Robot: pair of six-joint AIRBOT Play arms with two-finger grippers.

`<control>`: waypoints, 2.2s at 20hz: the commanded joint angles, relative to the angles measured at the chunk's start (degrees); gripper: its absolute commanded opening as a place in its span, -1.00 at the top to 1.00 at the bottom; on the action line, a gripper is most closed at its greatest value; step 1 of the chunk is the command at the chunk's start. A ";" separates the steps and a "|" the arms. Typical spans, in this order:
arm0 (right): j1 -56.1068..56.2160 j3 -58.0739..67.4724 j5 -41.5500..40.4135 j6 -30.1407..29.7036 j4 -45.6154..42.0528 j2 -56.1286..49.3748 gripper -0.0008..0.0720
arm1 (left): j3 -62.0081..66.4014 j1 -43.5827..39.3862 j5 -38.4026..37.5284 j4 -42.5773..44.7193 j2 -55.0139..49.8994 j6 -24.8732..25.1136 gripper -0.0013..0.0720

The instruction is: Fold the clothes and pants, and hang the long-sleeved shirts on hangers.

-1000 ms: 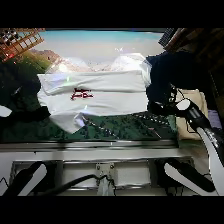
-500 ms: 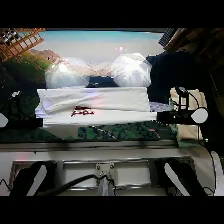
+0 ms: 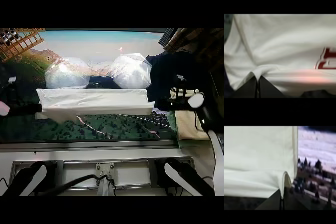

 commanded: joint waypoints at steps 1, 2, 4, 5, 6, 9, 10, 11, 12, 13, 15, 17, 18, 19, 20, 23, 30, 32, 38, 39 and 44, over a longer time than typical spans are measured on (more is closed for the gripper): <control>0.02 9.60 -1.88 -3.43 3.06 -12.24 0.93 | 5.86 -0.24 8.44 -2.47 -7.04 0.94 0.97; 0.02 12.57 -1.81 -3.45 3.13 -15.52 0.93 | 7.43 -0.35 10.12 -2.64 -8.90 1.14 0.97; 0.02 17.46 -1.77 -3.54 3.61 -20.81 0.93 | 9.97 -0.48 13.49 -2.62 -12.37 1.14 0.97; 0.02 19.39 -1.79 -3.69 4.00 -22.91 0.92 | 11.04 -0.48 14.78 -2.62 -14.27 1.14 0.97; 0.02 21.03 -1.77 -3.96 4.46 -24.74 0.92 | 11.98 -0.48 15.43 -2.64 -16.13 1.14 0.97; 0.02 24.15 -1.81 -4.04 5.79 -29.05 0.92 | 13.57 -0.70 16.15 -2.64 -21.51 1.14 0.97; 0.02 24.37 -1.86 -4.04 5.95 -29.94 0.92 | 13.60 -0.70 16.70 -2.64 -22.88 1.14 0.97; 0.00 24.35 -1.86 -4.02 5.97 -30.62 0.92 | 13.62 -0.70 17.11 -2.64 -24.13 1.11 0.96; 0.00 24.35 -1.81 -3.93 6.03 -31.21 0.78 | 13.62 -0.68 17.33 -2.64 -25.38 1.09 0.96; 0.00 24.35 -1.86 -3.74 6.32 -31.45 0.24 | 13.62 -0.68 17.53 -2.64 -26.34 0.79 0.96; -0.04 24.37 -1.77 -1.73 7.02 -31.41 -0.27 | 13.62 -0.55 17.53 -2.62 -26.91 -1.29 0.61; -0.07 24.35 -1.01 0.48 6.16 -31.41 -0.25 | 13.62 -0.35 17.35 -2.62 -26.01 -4.70 -0.12; -0.04 24.35 -0.35 1.01 5.20 -31.41 -0.25 | 13.62 -0.28 17.20 -2.64 -25.22 -5.57 -0.14; -0.07 24.35 0.39 1.84 3.80 -31.41 -0.25 | 13.62 -0.22 17.03 -2.62 -24.20 -5.60 -0.14; -0.04 24.15 0.98 2.19 2.21 -31.41 -0.25 | 13.62 -0.22 16.72 -2.62 -23.06 -5.60 -0.14; -0.04 22.05 -0.74 2.25 2.60 -31.47 -0.25 | 13.62 -0.22 13.88 -4.57 -19.34 -6.05 -0.14; -0.04 21.66 -3.45 -2.91 16.63 -36.76 -0.33 | 13.62 -3.69 2.27 -30.75 -18.29 5.33 -0.14; -0.04 21.66 -3.32 -2.99 18.14 -38.01 -0.38 | 13.62 -5.99 1.14 -34.25 -18.29 6.95 -0.14; 3.13 21.66 -2.01 -7.30 28.96 -40.54 -0.42 | 13.62 -14.16 3.89 -38.10 -20.24 8.61 -0.14; 3.93 21.66 -2.32 -7.48 29.14 -40.54 -0.41 | 13.64 -15.37 4.46 -39.10 -20.87 8.63 -0.14; 3.61 21.68 -2.75 -8.04 29.09 -40.48 0.92 | 13.77 -18.51 5.07 -41.05 -23.47 9.09 0.14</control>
